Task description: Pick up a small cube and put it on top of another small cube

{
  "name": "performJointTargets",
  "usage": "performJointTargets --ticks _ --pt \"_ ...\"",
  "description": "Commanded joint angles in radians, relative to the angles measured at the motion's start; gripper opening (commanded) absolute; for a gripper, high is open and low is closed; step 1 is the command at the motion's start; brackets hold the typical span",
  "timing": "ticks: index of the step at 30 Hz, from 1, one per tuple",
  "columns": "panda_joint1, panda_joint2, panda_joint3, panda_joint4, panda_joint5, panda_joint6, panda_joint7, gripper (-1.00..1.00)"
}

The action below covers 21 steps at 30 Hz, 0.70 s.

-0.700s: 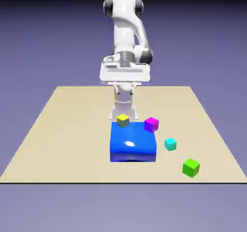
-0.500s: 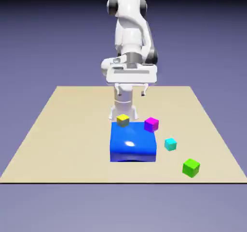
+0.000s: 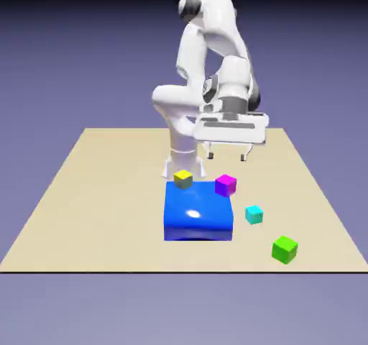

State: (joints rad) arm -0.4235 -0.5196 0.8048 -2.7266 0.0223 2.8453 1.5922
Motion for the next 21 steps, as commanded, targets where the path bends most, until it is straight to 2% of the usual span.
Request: performJointTargets --ticks 1,21 --pt "-0.02 0.002 0.036 0.004 0.001 -0.009 0.038 0.0" --pt "-0.412 0.048 0.761 0.079 0.021 -0.181 0.805 0.0"
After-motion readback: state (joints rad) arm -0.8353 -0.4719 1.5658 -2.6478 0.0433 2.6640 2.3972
